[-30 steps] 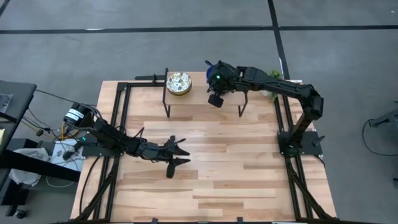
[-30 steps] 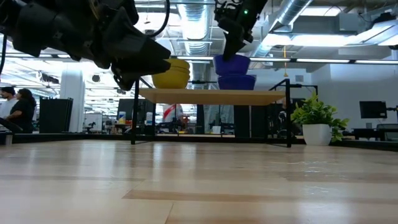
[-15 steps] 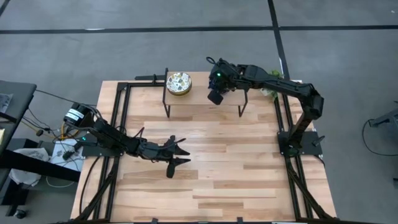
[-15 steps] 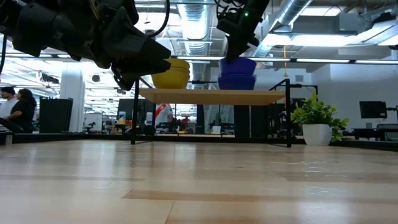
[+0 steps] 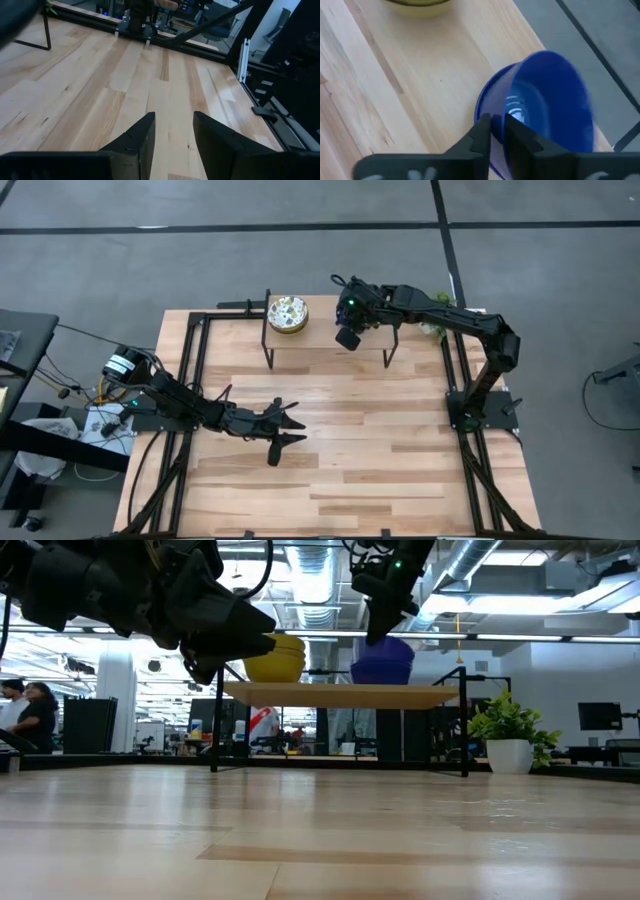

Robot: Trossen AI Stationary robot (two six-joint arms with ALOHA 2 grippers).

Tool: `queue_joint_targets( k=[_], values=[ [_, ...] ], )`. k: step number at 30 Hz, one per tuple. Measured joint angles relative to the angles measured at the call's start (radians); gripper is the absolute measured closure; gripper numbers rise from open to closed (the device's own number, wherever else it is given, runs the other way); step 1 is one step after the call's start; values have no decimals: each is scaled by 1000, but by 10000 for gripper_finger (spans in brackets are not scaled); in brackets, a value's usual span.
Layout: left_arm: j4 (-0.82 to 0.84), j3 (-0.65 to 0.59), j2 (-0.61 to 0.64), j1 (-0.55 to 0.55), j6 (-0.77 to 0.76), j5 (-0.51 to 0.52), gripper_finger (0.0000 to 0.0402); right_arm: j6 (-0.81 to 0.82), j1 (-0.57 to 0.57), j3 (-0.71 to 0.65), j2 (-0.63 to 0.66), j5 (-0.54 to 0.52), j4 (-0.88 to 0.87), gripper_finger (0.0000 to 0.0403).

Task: Pick & Place Mini bowls
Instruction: Stack the blue bowl on top of the stacked blue bowls on the shelf, then return to Home Position

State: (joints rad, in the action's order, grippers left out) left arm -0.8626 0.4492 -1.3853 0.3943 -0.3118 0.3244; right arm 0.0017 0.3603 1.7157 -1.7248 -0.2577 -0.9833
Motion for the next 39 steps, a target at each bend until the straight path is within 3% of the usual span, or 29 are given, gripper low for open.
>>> queue_joint_targets(
  k=[7, 15, 22, 30, 36, 39],
  values=[
    [-7, 0, 0, 0, 0, 0, 270, -13, -6, 0, 0, -3, 3, 315],
    [-7, 0, 0, 0, 0, 0, 270, -37, -24, 0, 3, -4, -6, 307],
    [-7, 0, 0, 6, -4, 0, 270, -62, -64, 0, 13, -97, -20, 323],
    [-11, 0, 0, 14, -7, -2, 270, -62, -65, 0, 8, -65, -73, 397],
    [-11, 0, 0, 14, -7, 0, 270, -47, -66, 0, 8, -60, -83, 401],
    [-11, 0, 0, 14, -7, 0, 270, -47, -67, 0, 10, -117, -73, 398]
  ],
)
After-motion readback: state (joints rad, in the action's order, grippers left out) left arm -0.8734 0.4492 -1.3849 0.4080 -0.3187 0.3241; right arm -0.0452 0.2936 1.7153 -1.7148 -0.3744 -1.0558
